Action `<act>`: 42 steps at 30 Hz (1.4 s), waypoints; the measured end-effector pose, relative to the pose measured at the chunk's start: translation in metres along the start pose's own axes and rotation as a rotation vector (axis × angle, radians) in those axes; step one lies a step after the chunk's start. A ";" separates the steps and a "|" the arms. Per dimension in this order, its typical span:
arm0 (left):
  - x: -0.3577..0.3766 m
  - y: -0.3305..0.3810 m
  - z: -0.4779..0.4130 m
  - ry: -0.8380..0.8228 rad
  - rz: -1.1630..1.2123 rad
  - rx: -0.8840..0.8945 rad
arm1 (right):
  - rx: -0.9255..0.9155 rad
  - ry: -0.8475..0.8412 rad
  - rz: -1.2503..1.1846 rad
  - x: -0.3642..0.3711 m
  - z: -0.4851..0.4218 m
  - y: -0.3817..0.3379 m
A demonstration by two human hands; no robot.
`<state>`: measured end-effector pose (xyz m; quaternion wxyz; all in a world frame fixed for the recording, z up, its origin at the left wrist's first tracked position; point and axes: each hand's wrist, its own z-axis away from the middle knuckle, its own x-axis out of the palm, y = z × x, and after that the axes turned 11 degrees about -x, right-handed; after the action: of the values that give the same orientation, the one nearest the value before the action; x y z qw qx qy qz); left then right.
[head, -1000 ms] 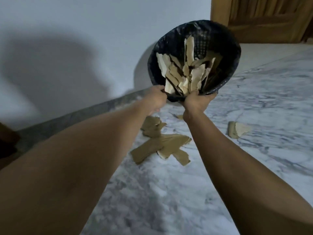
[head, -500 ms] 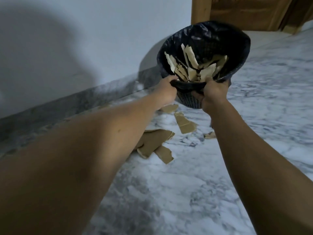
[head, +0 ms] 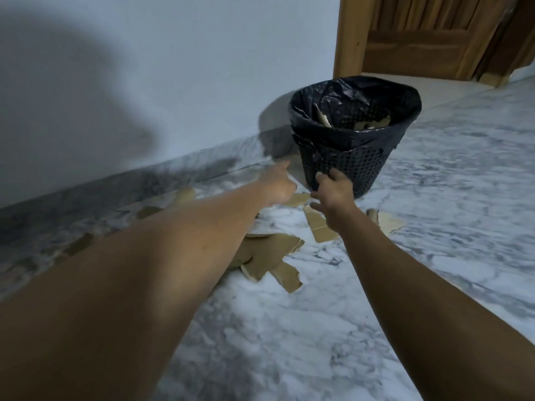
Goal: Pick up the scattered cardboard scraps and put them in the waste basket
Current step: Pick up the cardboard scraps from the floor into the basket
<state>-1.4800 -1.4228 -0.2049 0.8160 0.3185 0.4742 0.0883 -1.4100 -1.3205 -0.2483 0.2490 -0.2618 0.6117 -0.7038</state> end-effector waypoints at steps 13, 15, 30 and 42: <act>-0.171 -0.146 0.065 0.072 -0.428 -0.192 | -0.363 -0.822 0.875 0.114 0.143 -0.073; -0.194 -0.179 0.069 0.136 -0.431 -0.180 | -0.381 -0.809 0.931 0.135 0.154 -0.080; -0.333 -0.404 0.135 0.003 -0.164 -0.374 | -0.709 -1.115 1.601 0.430 0.267 -0.124; -0.331 -0.504 0.134 -0.051 -0.449 -0.330 | -0.748 -1.341 1.745 0.526 0.277 -0.058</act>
<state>-1.6253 -2.0221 -0.2251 0.8676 0.0705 0.4915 -0.0268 -1.6140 -1.8687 -0.1254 0.8302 -0.1289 0.4995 0.2112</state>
